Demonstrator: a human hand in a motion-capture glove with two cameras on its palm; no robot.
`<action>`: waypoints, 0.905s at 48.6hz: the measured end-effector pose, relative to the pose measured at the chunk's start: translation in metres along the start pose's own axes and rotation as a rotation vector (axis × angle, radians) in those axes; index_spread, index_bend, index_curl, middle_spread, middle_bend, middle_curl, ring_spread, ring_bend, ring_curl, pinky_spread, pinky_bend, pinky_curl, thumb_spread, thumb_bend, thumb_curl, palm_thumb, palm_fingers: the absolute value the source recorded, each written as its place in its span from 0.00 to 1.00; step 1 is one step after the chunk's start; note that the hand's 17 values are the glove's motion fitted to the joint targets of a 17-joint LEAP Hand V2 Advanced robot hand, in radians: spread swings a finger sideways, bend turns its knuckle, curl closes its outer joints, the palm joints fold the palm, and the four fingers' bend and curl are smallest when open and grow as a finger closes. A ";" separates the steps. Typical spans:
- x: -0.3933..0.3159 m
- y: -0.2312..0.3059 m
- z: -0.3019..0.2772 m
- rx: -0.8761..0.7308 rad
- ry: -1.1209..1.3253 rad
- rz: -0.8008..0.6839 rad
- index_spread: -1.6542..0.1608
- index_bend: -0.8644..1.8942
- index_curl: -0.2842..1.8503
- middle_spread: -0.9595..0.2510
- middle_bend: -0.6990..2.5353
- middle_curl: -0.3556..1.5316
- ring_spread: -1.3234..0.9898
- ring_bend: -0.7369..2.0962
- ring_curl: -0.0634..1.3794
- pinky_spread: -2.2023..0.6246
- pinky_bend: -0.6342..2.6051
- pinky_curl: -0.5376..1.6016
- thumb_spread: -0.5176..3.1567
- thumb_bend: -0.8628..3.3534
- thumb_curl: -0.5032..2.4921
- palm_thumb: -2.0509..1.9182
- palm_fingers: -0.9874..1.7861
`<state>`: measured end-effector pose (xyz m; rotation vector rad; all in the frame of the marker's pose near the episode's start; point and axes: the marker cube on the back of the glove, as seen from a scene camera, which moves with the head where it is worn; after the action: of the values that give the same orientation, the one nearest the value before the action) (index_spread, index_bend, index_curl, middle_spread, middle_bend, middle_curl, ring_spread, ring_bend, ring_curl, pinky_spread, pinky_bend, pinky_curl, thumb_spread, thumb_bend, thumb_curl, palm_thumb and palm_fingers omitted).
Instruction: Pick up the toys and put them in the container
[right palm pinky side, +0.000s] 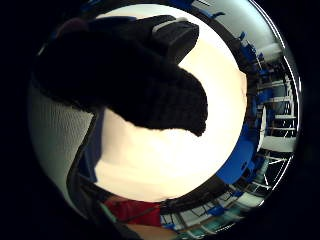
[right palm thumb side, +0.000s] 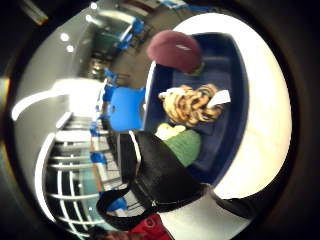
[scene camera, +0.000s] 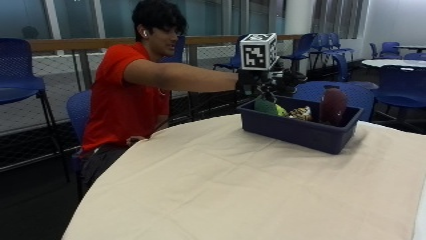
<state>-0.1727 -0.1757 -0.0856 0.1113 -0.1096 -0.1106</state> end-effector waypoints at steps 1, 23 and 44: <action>0.005 0.004 -0.001 0.000 0.006 0.007 0.72 0.34 0.32 0.72 0.25 0.34 0.59 0.34 0.22 0.80 0.61 0.45 0.42 0.18 0.30 0.48 0.27; 0.126 0.102 0.018 -0.009 0.135 0.129 0.72 0.36 0.28 0.73 0.25 0.31 0.61 0.32 0.22 0.82 0.57 0.41 0.43 0.19 0.24 0.49 0.28; 0.215 0.156 0.002 0.011 0.095 0.241 0.72 0.37 0.27 0.73 0.25 0.30 0.61 0.32 0.20 0.82 0.55 0.40 0.44 0.19 0.23 0.49 0.29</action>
<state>0.0554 -0.0465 -0.0438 0.1132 -0.0281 0.1353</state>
